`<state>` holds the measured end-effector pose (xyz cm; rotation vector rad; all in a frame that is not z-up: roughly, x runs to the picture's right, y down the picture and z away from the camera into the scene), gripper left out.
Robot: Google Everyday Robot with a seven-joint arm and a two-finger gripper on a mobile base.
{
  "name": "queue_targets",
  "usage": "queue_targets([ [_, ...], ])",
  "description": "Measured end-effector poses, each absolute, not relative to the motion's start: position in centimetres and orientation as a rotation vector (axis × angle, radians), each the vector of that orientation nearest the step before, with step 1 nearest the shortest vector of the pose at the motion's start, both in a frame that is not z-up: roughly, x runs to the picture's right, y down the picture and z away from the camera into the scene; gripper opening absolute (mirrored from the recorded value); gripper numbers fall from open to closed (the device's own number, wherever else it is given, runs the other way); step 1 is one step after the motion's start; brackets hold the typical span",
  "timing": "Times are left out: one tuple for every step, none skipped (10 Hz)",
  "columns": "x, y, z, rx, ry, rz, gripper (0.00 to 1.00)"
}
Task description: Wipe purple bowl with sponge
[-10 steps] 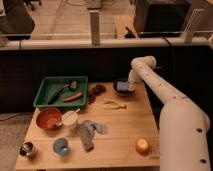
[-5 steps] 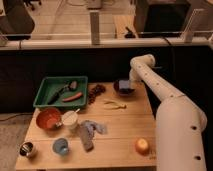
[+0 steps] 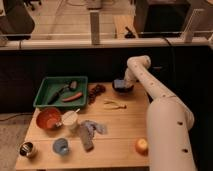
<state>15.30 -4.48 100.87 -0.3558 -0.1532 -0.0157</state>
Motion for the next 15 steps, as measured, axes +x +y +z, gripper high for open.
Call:
queue_targets([
  [14.7,-4.1,100.9,-0.369,-0.175,-0.02,0.0],
  [14.7,-3.8,100.8,-0.376,-0.183,-0.022,0.0],
  [14.9,-3.6,100.6,-0.381,-0.189,-0.02,0.0],
  [15.0,-3.5,100.1,-0.384,-0.192,-0.025,0.0],
  [15.1,-3.5,99.7,-0.387,-0.193,-0.029,0.0],
  [15.4,-3.6,99.0,-0.394,-0.186,-0.039,0.0],
  [15.7,-3.9,98.4,-0.395,-0.18,-0.044,0.0],
  [16.3,-4.1,97.8,-0.396,-0.165,-0.047,0.0],
  [16.7,-4.4,97.4,-0.401,-0.143,-0.053,0.0],
  [16.9,-4.5,97.3,-0.403,-0.131,-0.057,0.0],
  [17.1,-4.6,97.2,-0.404,-0.118,-0.059,0.0],
  [17.6,-4.9,97.2,-0.399,-0.102,-0.056,0.0],
  [18.0,-5.4,97.2,-0.386,-0.093,-0.048,0.0],
  [18.2,-6.0,97.5,-0.366,-0.095,-0.035,0.0],
  [18.1,-6.5,97.7,-0.346,-0.105,-0.023,0.0],
])
